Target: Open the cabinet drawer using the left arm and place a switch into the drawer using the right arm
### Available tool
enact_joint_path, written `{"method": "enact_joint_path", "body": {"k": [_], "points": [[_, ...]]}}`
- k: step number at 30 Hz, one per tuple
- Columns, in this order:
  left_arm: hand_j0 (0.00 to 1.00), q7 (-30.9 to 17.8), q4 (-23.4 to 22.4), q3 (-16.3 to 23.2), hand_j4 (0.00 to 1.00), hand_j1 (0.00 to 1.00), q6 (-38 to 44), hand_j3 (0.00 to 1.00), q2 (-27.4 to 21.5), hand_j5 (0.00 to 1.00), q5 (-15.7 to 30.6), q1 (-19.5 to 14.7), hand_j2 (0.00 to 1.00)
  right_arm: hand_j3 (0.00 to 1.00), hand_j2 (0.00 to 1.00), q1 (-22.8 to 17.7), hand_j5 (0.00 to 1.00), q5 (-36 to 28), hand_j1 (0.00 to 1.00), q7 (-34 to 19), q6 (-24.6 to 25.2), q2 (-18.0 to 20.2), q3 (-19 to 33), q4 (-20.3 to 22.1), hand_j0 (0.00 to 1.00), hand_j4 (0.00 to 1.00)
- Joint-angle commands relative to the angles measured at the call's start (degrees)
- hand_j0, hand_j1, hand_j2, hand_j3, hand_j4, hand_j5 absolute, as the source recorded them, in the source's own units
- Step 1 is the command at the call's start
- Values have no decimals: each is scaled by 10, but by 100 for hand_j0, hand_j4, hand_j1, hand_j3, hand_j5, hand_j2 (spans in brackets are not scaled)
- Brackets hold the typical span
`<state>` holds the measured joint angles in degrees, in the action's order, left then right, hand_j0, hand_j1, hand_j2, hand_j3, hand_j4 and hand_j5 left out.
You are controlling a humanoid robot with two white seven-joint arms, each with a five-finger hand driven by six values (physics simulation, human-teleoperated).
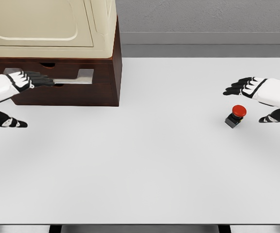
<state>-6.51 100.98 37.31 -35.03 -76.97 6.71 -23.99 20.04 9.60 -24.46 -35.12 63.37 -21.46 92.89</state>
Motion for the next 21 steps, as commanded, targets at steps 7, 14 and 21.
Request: {"method": "enact_joint_path", "body": {"k": [7, 14, 21], "points": [[100, -37, 0, 0, 100, 100, 0, 100, 0, 100, 14, -21, 100, 100, 100, 1, 100, -4, 100, 1, 1, 1, 0, 8, 100, 100], [100, -128, 0, 0, 100, 100, 0, 100, 41, 100, 37, -30, 100, 100, 100, 5, 100, 2, 100, 0, 1, -20, -3, -19, 100, 100], [100, -148, 0, 0, 100, 100, 0, 100, 32, 100, 87, -38, 100, 100, 100, 12, 100, 24, 100, -2, 1, -20, -5, -37, 100, 100]]}}
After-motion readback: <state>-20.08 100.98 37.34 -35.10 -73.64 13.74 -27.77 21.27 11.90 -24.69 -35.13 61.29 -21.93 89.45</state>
